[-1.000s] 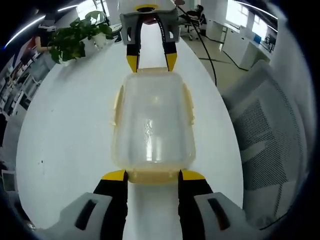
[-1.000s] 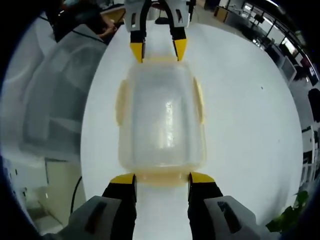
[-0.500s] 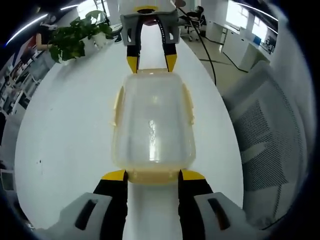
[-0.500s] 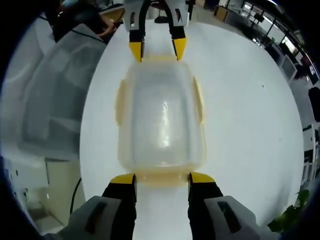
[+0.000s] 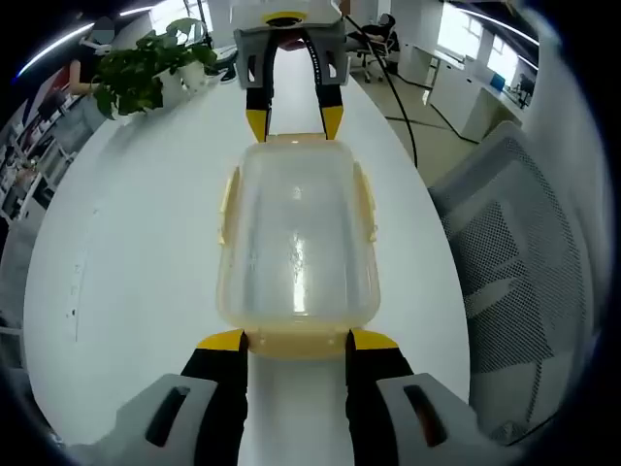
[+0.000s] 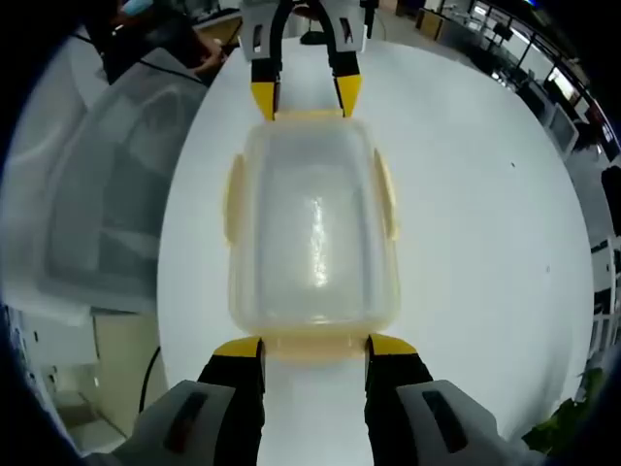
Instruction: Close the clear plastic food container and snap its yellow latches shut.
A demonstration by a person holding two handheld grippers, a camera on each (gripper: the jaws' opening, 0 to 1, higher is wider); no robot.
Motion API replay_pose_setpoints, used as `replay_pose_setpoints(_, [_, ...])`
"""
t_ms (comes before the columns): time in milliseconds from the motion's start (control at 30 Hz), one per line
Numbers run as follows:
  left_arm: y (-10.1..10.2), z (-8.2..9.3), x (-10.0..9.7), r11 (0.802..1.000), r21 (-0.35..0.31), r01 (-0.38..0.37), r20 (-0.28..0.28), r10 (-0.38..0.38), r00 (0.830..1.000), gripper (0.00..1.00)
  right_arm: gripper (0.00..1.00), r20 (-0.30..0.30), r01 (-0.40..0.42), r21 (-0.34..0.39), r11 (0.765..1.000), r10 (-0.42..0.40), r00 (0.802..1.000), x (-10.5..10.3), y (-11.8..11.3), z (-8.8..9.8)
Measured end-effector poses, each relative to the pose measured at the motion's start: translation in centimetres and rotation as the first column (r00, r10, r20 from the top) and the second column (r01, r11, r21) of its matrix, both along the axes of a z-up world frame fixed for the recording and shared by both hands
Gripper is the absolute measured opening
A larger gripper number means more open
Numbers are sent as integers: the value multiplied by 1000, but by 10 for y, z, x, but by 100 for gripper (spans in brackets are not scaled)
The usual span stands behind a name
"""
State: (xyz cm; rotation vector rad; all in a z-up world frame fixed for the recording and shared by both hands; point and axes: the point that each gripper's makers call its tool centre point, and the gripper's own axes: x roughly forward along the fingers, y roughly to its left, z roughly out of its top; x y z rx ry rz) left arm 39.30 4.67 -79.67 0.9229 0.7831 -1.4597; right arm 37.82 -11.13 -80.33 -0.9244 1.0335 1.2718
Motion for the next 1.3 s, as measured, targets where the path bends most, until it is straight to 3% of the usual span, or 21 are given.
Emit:
replay_pose_setpoints(400, [0, -1, 1, 1000, -7, 3, -8, -4, 1000, 39, 39, 5, 1, -2, 1000, -1, 1000, 0, 0, 0])
replay_pose_setpoints(567, [3, -1, 4, 1000, -6, 19, 30, -19, 999, 40, 40, 15, 15, 8, 1000, -16, 1000, 0, 1, -1])
replay_pose_setpoints(800, [16, -3, 4, 1000, -3, -3, 31, 3, 1000, 42, 45, 8, 40, 21, 999, -40, 999, -3, 0, -1])
replay_pose_setpoints(1000, [22, 7, -1, 999, -21, -39, 9, 39, 999, 43, 47, 23, 72, 36, 997, -73, 997, -4, -4, 6])
replay_pose_setpoints(1200, [23, 20, -1, 992, -53, -117, -20, 116, 993, 43, 47, 25, 136, 74, 988, -138, 990, -8, -2, 17])
replay_pose_setpoints(1300, [21, 24, -3, 979, -71, -193, -60, 189, 980, 45, 49, -5, 261, 139, 955, -263, 965, -6, 2, 26])
